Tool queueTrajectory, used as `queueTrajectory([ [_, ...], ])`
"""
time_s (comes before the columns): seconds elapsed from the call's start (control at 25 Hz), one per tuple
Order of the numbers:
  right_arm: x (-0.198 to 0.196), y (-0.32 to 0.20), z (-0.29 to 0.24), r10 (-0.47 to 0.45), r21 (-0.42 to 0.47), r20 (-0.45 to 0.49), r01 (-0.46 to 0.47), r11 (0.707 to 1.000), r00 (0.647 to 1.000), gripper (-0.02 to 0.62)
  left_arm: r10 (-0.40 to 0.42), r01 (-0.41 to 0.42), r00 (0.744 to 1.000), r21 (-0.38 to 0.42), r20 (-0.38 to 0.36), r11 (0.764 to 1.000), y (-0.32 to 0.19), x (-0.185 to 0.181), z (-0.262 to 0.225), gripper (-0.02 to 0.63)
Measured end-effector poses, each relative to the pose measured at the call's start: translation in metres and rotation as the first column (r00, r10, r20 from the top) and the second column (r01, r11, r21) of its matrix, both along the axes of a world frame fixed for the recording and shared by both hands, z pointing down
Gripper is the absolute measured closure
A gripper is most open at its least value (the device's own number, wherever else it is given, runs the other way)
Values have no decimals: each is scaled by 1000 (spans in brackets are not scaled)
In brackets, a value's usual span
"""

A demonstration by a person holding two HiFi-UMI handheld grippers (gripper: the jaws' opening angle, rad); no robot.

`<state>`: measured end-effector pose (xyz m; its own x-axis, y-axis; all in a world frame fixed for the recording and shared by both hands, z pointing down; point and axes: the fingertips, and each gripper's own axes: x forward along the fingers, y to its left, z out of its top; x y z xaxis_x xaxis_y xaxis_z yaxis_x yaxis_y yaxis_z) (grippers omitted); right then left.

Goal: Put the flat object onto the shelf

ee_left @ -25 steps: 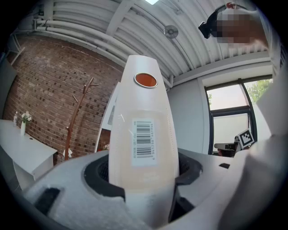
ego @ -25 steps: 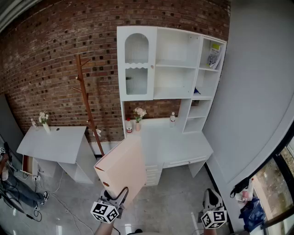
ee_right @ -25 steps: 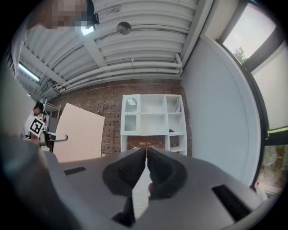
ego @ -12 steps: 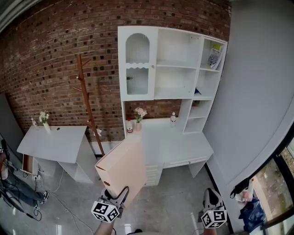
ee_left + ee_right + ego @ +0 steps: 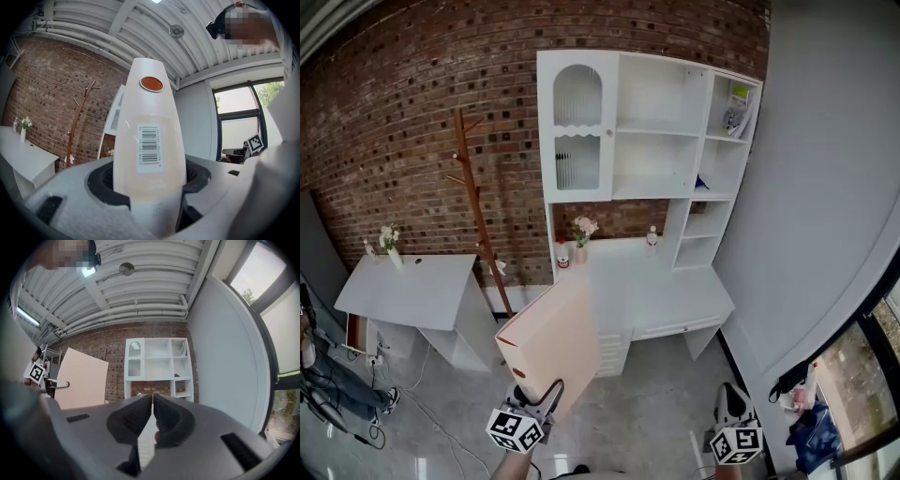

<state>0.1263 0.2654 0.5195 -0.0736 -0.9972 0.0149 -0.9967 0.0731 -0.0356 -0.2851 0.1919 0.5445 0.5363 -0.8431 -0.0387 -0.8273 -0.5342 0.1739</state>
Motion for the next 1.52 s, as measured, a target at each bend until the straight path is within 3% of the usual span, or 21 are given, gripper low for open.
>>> queueTrajectory([
  [0.88, 59, 4, 17, -77, -29, -36, 76, 997, 996, 561, -80, 80, 997, 2, -8, 997, 28, 55, 6, 318],
  [1.52, 73, -53, 27, -59, -45, -28, 58, 997, 998, 561, -82, 82, 997, 11, -5, 997, -31, 65, 8, 318],
])
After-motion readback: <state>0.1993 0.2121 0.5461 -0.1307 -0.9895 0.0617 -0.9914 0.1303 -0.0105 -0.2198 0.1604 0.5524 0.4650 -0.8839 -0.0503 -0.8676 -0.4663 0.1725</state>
